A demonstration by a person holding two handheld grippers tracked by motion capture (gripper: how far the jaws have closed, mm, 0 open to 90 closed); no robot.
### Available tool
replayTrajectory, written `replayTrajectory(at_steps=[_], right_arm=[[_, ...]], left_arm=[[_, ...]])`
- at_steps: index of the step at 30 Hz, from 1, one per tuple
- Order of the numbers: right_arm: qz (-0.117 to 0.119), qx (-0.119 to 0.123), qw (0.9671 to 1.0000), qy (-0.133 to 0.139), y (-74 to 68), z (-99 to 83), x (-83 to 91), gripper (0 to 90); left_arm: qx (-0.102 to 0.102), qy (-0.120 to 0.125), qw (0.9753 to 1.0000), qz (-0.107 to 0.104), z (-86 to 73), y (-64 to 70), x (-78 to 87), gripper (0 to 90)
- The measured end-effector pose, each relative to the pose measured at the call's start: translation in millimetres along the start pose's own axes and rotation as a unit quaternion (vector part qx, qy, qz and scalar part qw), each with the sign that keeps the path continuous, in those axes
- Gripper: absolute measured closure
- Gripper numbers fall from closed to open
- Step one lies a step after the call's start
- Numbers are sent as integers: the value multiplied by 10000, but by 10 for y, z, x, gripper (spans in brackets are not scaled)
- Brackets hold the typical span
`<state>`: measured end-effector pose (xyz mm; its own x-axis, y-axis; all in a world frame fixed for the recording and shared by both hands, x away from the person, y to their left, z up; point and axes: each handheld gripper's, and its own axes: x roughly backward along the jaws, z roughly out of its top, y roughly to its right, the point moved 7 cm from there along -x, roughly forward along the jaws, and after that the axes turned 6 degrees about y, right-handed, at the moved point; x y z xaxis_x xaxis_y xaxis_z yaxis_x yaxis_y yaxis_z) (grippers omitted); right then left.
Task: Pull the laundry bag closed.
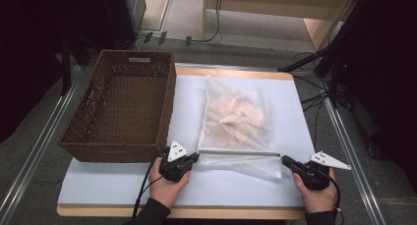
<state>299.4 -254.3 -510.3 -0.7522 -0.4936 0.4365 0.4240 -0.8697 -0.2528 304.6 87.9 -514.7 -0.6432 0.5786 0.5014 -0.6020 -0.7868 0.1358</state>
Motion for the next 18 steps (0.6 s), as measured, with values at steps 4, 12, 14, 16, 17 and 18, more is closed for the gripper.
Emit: replayTrajectory(at_steps=[4, 12, 14, 16, 17, 18], right_arm=[[-82, -66, 9999, 30, 66, 14, 40, 872], [-40, 65, 9999, 149, 76, 26, 20, 829], [49, 24, 9995, 297, 96, 40, 33, 664], [-13, 105, 9993, 352, 126, 57, 38, 529], [-45, 141, 9992, 378, 132, 63, 38, 473], [-74, 204, 9990, 396, 135, 66, 36, 413]], left_arm=[[-17, 7, 10000, -26, 1, 7, 4, 897], [129, 175, 9993, -295, 18, -4, 41, 859], [172, 350, 9983, -422, 33, 7, 74, 750], [78, 345, 9984, -444, 31, 23, 92, 597], [10, 385, 9983, -430, 34, 31, 101, 530], [-23, 426, 9983, -391, 39, 37, 110, 477]])
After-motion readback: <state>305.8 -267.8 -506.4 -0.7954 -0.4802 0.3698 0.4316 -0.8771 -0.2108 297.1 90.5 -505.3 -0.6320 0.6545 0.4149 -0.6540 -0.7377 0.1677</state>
